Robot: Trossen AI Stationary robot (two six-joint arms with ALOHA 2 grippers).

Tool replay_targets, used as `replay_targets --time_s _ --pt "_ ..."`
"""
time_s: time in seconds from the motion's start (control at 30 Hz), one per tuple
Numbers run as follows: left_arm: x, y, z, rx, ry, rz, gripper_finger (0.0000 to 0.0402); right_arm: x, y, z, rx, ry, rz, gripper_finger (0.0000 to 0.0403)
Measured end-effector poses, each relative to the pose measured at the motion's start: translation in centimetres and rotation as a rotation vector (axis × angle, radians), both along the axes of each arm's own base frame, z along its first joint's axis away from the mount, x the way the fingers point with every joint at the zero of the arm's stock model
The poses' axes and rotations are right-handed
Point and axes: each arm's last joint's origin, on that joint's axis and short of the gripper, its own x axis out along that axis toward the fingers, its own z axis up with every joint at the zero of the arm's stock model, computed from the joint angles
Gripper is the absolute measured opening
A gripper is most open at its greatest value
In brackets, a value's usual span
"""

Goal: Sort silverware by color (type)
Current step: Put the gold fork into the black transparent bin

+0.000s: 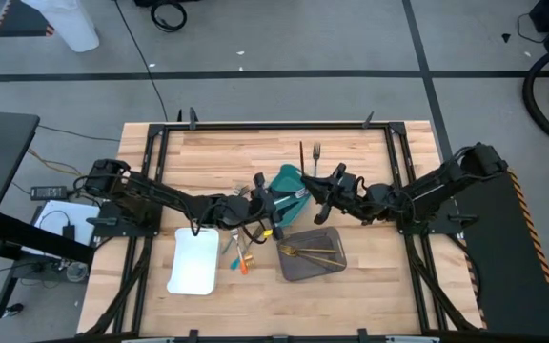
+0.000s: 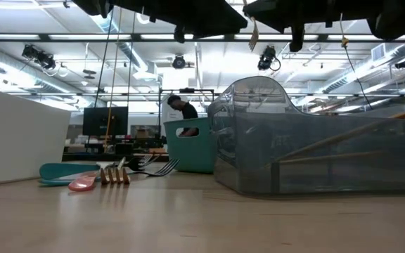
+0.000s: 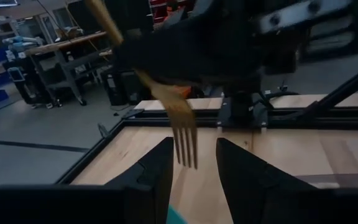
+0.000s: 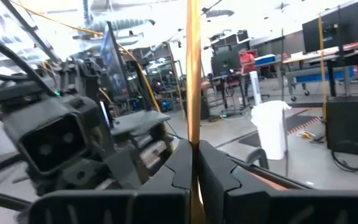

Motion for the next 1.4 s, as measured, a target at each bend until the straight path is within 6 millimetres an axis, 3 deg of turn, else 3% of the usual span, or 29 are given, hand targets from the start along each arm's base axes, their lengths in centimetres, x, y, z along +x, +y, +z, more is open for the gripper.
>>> replay_targets --time_s 0.7,0.87,1.07,1.2,1.4 --pt "0.8 1.4 -0.3 0.000 -0.038 -0.096 0.0130 0.6 0.2 -0.4 -0.054 -0.032 0.057 0.0017" --pt "0.1 1.8 0.7 -0.026 0.002 -0.196 0.0130 0.1 0.6 0.5 -0.125 -0.034 0.214 0.0017" --pt "0.0 2.9 1.1 -0.093 -0.008 -0.233 0.0130 -0.5 0.3 0.9 -0.085 0.002 0.162 0.0017" --pt "0.0 3.0 0.9 -0.104 0.012 -0.308 0.0130 -0.3 0.7 0.9 -0.130 -0.005 0.322 0.0016" --pt "0.1 4.6 1.1 -0.206 -0.007 -0.477 0.0130 0.0 -0.1 0.7 -0.098 -0.026 0.543 0.0016"
